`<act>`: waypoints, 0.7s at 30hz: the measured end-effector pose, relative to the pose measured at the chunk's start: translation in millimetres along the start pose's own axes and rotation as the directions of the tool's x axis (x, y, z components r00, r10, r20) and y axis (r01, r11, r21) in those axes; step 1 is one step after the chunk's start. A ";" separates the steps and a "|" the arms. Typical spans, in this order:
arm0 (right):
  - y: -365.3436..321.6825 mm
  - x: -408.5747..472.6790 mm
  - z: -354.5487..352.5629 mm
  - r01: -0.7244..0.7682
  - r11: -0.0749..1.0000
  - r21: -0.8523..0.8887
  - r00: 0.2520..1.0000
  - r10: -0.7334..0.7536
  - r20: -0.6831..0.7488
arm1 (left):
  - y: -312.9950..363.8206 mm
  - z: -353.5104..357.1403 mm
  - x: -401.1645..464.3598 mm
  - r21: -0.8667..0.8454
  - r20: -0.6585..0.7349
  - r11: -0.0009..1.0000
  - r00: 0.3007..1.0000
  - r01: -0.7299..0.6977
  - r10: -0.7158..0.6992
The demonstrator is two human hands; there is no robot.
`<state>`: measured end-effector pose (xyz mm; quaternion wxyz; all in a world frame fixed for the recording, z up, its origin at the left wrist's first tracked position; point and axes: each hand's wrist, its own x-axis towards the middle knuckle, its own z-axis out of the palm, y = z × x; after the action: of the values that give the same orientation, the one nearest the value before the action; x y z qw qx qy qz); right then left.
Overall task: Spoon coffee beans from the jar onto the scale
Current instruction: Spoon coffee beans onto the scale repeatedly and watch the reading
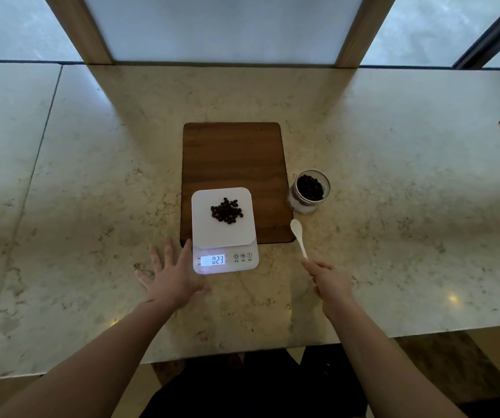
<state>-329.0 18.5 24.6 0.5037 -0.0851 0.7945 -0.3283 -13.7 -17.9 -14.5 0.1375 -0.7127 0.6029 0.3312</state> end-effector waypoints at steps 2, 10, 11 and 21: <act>-1.9 3.4 -2.2 0.062 0.997 -0.036 0.997 -0.064 -0.037 | 0.5 -0.3 -0.9 0.002 0.000 1.000 1.000 0.002 -0.002; -0.3 13.0 -11.7 0.173 0.981 -0.090 0.984 -0.177 -0.034 | -0.5 1.0 0.3 0.008 -0.005 1.000 1.000 -0.001 0.001; -1.2 15.0 -12.1 0.181 0.979 -0.096 0.982 -0.185 -0.038 | -0.8 1.9 0.5 0.006 -0.006 1.000 1.000 -0.001 0.001; -0.1 24.5 -8.0 0.274 0.904 -0.328 0.945 -0.316 -0.081 | -2.7 4.5 1.5 0.015 -0.023 1.000 1.000 -0.007 0.008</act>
<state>-347.6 10.5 8.6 0.3744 -0.2610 0.8459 -0.2759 -12.4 -15.8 -19.4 0.1344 -0.7132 0.6095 0.3191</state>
